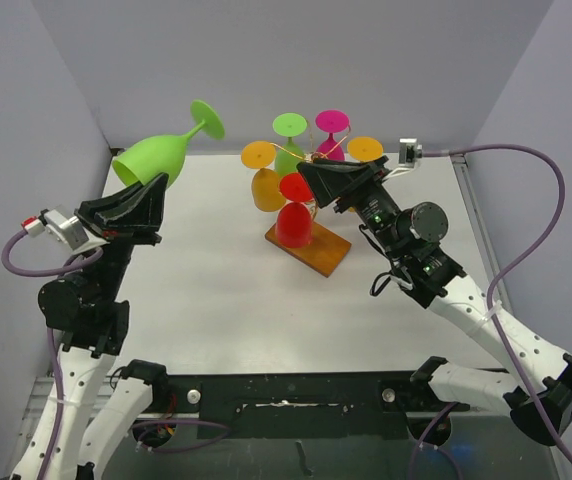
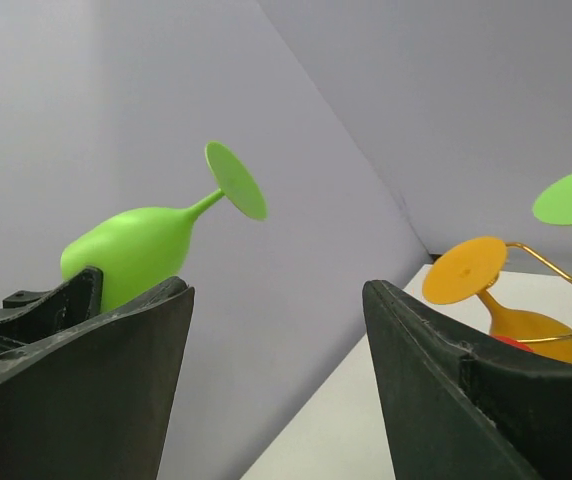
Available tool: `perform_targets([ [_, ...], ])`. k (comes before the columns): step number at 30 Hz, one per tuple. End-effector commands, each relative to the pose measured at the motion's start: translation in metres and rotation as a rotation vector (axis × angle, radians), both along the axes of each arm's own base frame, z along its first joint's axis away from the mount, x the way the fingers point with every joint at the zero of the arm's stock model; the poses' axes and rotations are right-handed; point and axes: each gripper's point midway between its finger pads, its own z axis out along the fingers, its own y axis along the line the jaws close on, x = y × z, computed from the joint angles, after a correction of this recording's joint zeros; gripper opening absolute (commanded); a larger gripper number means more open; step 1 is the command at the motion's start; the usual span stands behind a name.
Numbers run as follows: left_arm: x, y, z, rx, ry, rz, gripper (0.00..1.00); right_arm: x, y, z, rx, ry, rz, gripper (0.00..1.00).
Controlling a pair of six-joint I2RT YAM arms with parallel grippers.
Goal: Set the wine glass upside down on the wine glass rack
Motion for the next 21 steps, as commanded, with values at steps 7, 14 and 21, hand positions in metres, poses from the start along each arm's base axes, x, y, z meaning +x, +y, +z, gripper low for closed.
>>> perform_targets([
  [7,-0.039,-0.023,0.093,-0.087,-0.283,-0.261,0.00,-0.017,0.017,0.044,0.325,-0.002,0.231,0.63],
  [14,-0.011,-0.038,0.094,-0.149,-0.245,-0.365,0.00,-0.020,0.026,0.049,0.405,0.001,0.316,0.61],
  [21,0.010,-0.078,0.092,-0.158,-0.218,-0.406,0.00,-0.014,0.020,0.060,0.474,0.018,0.302,0.59],
])
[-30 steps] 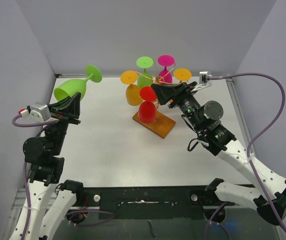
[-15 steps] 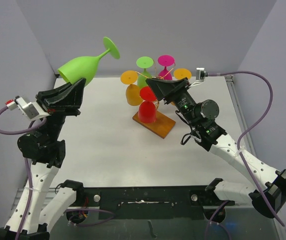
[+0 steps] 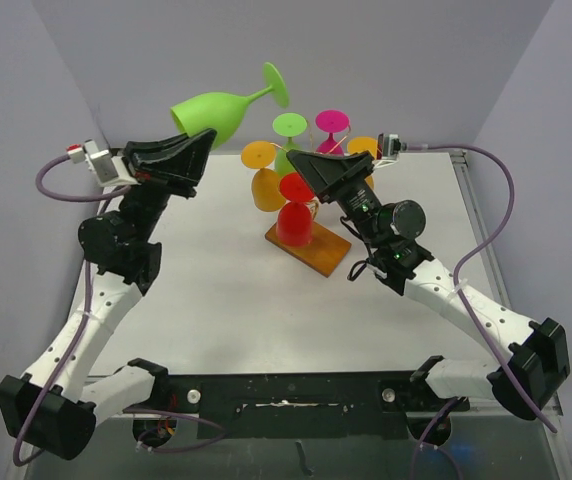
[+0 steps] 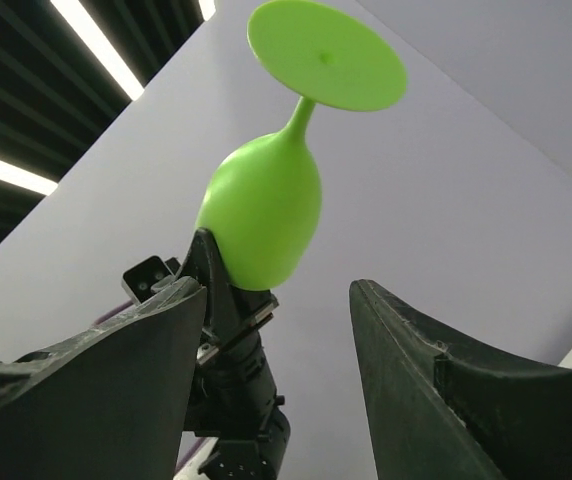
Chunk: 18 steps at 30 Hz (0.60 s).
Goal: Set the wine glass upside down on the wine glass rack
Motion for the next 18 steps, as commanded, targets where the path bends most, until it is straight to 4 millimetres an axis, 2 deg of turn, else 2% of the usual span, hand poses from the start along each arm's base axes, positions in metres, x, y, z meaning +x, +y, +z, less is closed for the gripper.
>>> perform_targets([
  [1,-0.028,-0.021,0.036,-0.030,-0.140,-0.034,0.00,-0.014,-0.018,0.041,0.143,-0.053,0.010,0.59],
  [7,-0.031,-0.050,0.025,0.010,-0.156,-0.043,0.00,-0.007,-0.033,0.044,0.212,0.000,-0.042,0.58],
  [12,-0.036,-0.061,0.019,0.025,-0.170,-0.059,0.00,-0.004,-0.047,0.055,0.278,0.016,-0.083,0.56],
  [18,-0.040,-0.069,0.016,0.042,-0.179,-0.075,0.00,-0.005,-0.048,0.060,0.298,0.008,-0.078,0.53],
])
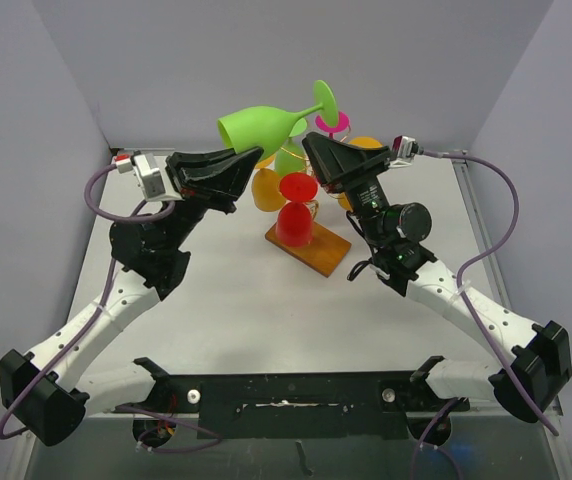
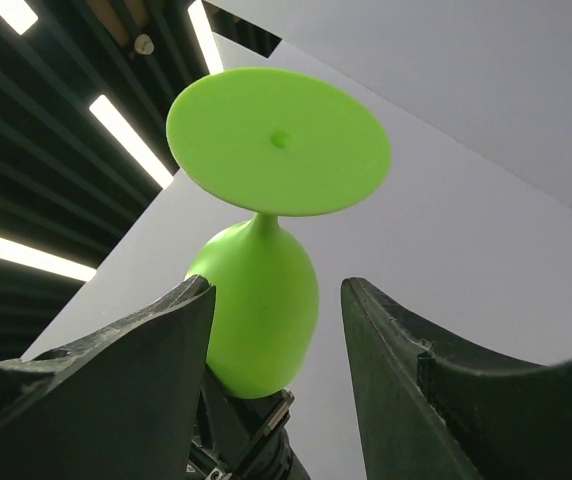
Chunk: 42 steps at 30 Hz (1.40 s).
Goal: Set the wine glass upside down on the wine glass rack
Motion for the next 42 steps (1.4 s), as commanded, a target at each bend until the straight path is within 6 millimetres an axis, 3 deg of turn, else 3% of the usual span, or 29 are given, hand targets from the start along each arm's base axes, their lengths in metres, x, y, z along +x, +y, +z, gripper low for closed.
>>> perform_targets([
  [1,-0.015,0.007,0.023,-0.044,-0.095,0.016,0.00,-0.015,-0.021,0.038,0.114,-0.069,-0.011,0.53],
  [9,-0.021,-0.002,0.015,-0.019,-0.098,-0.025,0.00,-0.019,-0.017,0.047,0.136,-0.114,0.022,0.45],
  [19,-0.030,-0.007,0.005,0.010,-0.110,-0.064,0.00,-0.013,-0.011,0.048,0.139,-0.100,0.036,0.43],
  [32,-0.042,-0.010,-0.007,0.026,-0.101,-0.126,0.00,-0.015,-0.016,0.048,0.144,-0.141,0.011,0.26],
  [42,-0.050,-0.014,-0.015,0.046,-0.108,-0.165,0.00,-0.011,-0.017,0.047,0.146,-0.143,-0.009,0.32],
])
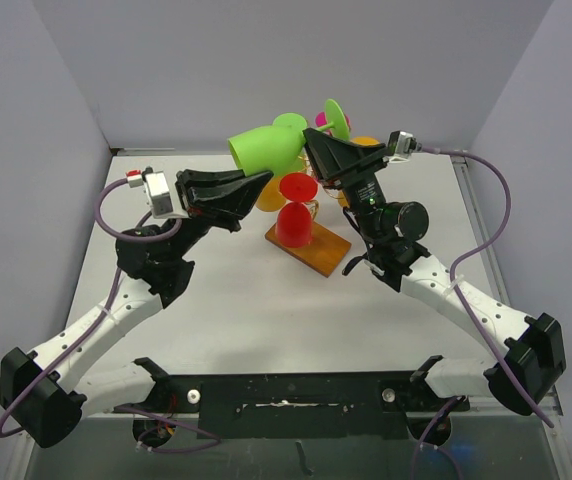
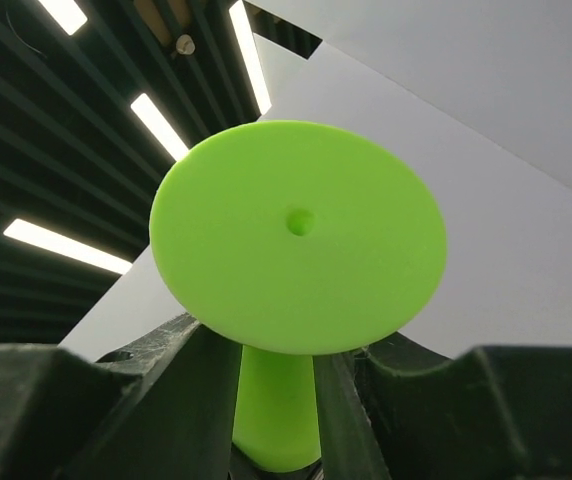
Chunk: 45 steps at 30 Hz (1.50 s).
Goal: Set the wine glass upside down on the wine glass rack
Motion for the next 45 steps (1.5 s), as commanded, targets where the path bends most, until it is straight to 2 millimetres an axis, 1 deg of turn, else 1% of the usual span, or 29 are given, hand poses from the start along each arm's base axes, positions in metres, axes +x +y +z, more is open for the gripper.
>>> perform_targets([
  [1,-0.026,0.002,0.007,0.000,-0.060,-0.075,0.00,-0.008,-0.021,0.030,0.089,-0.087,-0.046,0.32],
  [6,-0.026,-0.001,0.001,0.017,-0.035,-0.095,0.00,-0.003,-0.033,0.029,0.078,-0.098,-0.102,0.26],
  [12,-0.025,-0.003,-0.006,0.025,-0.006,-0.110,0.00,-0.005,-0.048,0.028,0.037,-0.125,-0.183,0.08],
  [15,-0.026,-0.004,-0.009,0.028,0.000,-0.114,0.08,-0.008,-0.053,0.029,0.017,-0.144,-0.213,0.01],
  [19,-0.027,-0.004,-0.010,0.034,0.006,-0.114,0.21,-0.015,-0.061,0.031,-0.011,-0.180,-0.250,0.00],
  [23,-0.026,-0.001,-0.010,0.037,0.022,-0.100,0.35,-0.025,-0.070,0.034,-0.054,-0.230,-0.294,0.00],
  [25,-0.026,0.002,-0.009,0.035,0.034,-0.087,0.39,-0.031,-0.075,0.035,-0.086,-0.250,-0.307,0.00],
  [27,-0.025,0.004,-0.010,0.039,0.052,-0.071,0.40,-0.039,-0.080,0.034,-0.134,-0.282,-0.326,0.00],
  [30,-0.024,0.012,-0.009,0.034,0.085,-0.038,0.42,-0.051,-0.083,0.030,-0.245,-0.329,-0.359,0.00],
  [31,-0.022,0.014,-0.009,0.034,0.106,-0.026,0.43,-0.053,-0.083,0.025,-0.291,-0.329,-0.367,0.00],
  [35,-0.011,0.019,-0.011,0.039,0.205,0.015,0.45,-0.075,-0.078,0.015,-0.480,-0.436,-0.370,0.00],
  [39,-0.004,0.020,-0.010,0.041,0.332,0.010,0.47,-0.077,-0.079,-0.018,-0.729,-0.461,-0.409,0.00],
  [43,0.004,0.018,-0.014,0.064,0.466,0.008,0.47,-0.073,-0.090,-0.056,-0.936,-0.427,-0.455,0.00],
  [45,0.007,0.015,-0.017,0.067,0.526,-0.009,0.48,-0.074,-0.100,-0.069,-1.005,-0.419,-0.492,0.00],
])
